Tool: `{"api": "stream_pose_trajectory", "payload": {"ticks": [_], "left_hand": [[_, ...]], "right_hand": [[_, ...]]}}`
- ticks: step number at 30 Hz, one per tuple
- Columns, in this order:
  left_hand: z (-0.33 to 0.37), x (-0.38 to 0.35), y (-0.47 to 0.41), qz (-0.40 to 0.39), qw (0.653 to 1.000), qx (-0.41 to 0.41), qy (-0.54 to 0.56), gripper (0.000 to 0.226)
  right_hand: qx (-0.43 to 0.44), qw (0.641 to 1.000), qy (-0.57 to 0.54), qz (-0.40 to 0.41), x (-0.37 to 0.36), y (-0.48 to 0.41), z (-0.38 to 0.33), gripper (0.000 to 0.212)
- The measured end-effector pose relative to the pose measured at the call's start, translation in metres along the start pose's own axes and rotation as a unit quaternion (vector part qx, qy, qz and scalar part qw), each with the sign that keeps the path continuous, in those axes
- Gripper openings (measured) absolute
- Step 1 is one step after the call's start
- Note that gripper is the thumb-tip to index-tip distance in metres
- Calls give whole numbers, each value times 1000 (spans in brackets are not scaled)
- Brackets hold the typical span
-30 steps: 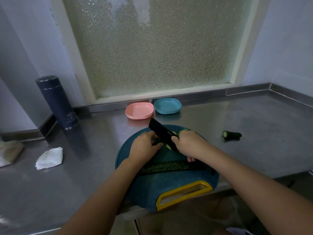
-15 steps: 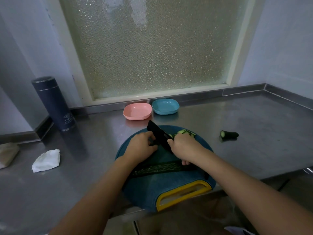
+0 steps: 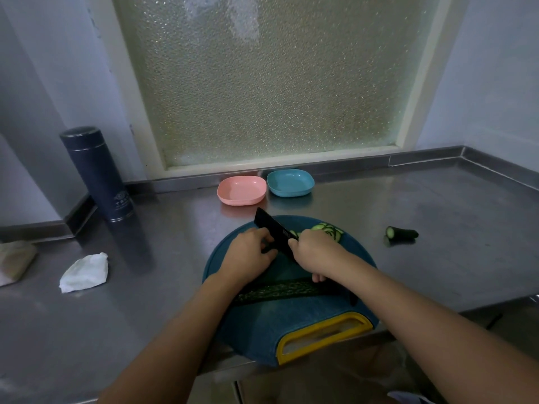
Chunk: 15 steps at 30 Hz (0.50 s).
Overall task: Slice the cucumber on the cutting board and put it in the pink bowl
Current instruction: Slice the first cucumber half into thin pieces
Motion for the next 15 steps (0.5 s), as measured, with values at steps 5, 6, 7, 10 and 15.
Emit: {"api": "stream_pose_trajectory", "payload": {"ticks": [5,6,7,10,15], "left_hand": [[-3,-1,2,18,999,13,22,22],[-4,-1,2,23,999,17,26,21],[-5,-1,2,26,999,21,27,20],[-4,0,2,26,999,21,22,18],[-2,1,3,26,999,11,16,19]], "right_hand": [[38,998,-42,27,1,2,4,39],[44,997,-51,25,2,3,5,38],[32,998,-51,22,3,3,9,38],[-13,1000,-25,10,5,2,17,48],[2,1000,-7,4,2,3,13,56]]}}
Point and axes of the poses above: each hand's wrist, its own y-axis away from the middle knuckle, its own x-axis out of the back of the hand, z = x × y, the point moved 7 cm from there along -y, towards the middle knuckle, and after that the axes turned 7 degrees about -y, right-handed, at the moved point
